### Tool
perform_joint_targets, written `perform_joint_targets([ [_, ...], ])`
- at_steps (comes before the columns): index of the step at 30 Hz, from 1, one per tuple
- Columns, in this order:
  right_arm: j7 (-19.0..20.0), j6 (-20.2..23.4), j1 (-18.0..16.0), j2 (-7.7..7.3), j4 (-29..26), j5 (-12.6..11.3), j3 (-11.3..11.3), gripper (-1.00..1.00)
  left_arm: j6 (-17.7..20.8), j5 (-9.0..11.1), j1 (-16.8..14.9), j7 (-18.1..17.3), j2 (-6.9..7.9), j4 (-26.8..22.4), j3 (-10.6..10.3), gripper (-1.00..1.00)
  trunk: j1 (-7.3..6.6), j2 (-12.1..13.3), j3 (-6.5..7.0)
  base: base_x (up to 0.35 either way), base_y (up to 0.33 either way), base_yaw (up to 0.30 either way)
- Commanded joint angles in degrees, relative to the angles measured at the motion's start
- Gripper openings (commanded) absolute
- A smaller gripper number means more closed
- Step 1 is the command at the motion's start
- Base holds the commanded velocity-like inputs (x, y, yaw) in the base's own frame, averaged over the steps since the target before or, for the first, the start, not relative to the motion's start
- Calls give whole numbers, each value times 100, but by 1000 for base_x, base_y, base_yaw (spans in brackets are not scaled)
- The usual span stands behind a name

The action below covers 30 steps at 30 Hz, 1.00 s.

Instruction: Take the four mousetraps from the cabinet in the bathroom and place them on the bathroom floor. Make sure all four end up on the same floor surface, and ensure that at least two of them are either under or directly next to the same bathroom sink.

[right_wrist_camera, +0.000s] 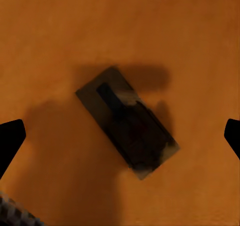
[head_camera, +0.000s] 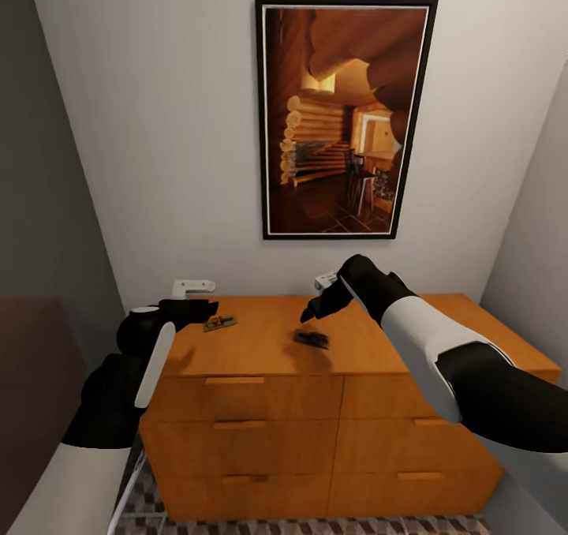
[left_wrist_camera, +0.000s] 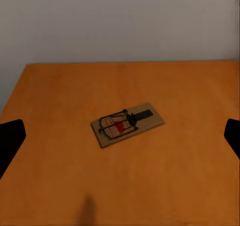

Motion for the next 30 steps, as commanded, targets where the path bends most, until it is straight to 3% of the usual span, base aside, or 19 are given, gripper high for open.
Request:
perform_joint_targets([
  [1, 51, 9, -4, -1, -6, 60, 10, 100, 21, 57, -5, 59, 0, -5, -11, 100, -2, -4, -7, -95, -44, 0],
  [20, 39, 19, -4, 3, -4, 50, 1, 100, 21, 53, -5, 62, -19, -5, -11, 100, -2, -4, -7, -18, -8, 0],
  [30, 28, 28, -4, 15, -3, 44, 2, 100, 27, 31, -5, 79, -192, -2, -12, 100, -2, -4, -7, 0, 0, 0],
])
